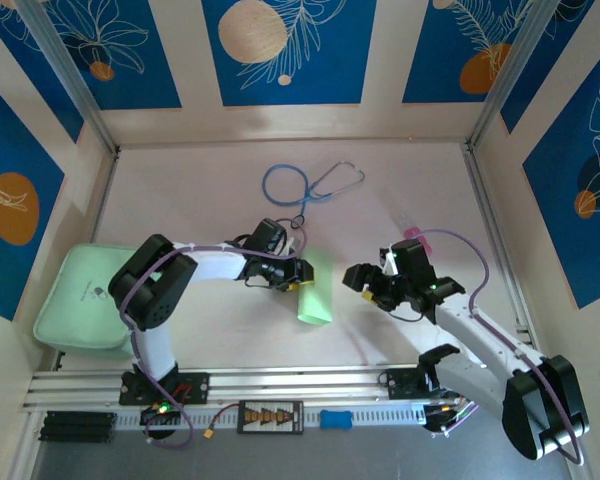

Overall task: Fold a paper plane with a square sheet of paper (pick it up from the middle)
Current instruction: First fold the square sheet of paper in half at the center of the table.

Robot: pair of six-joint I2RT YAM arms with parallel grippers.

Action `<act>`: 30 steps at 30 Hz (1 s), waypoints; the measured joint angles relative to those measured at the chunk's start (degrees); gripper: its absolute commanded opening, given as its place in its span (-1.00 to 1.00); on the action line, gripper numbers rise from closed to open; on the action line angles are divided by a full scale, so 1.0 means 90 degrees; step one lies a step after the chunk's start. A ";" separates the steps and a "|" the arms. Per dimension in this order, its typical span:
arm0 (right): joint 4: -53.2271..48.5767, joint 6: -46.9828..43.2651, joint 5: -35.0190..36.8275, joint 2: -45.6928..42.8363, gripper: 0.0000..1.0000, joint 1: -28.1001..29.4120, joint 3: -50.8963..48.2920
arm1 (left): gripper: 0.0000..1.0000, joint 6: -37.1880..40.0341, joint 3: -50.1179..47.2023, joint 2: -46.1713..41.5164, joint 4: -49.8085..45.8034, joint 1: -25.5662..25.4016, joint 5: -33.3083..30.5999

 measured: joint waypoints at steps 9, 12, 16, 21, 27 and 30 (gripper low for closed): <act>-0.0070 0.0063 0.1083 0.0153 0.67 0.0532 0.0389 | -0.01 0.0680 0.0223 -0.0095 -0.0835 0.0000 -0.0483; 0.0141 0.0029 0.0967 0.0294 0.55 0.0559 0.0389 | -0.04 0.0928 0.0338 -0.0117 -0.1156 0.0000 -0.0634; 0.0508 0.0066 0.0673 0.0665 0.36 0.0561 0.0384 | -0.03 0.1243 0.0527 -0.0117 -0.1622 0.0000 -0.0857; 0.0843 0.0124 0.0393 0.0891 0.10 0.0571 0.0364 | -0.07 0.1564 0.0670 -0.0117 -0.2016 0.0000 -0.1035; 0.1129 0.0236 0.0223 0.0957 0.06 0.0571 0.0134 | -0.05 0.1892 0.0809 -0.0092 -0.2361 0.0000 -0.1081; 0.1163 0.0272 0.0172 0.0974 0.03 0.0571 0.0061 | -0.06 0.2079 0.1005 0.0024 -0.2620 0.0000 -0.1081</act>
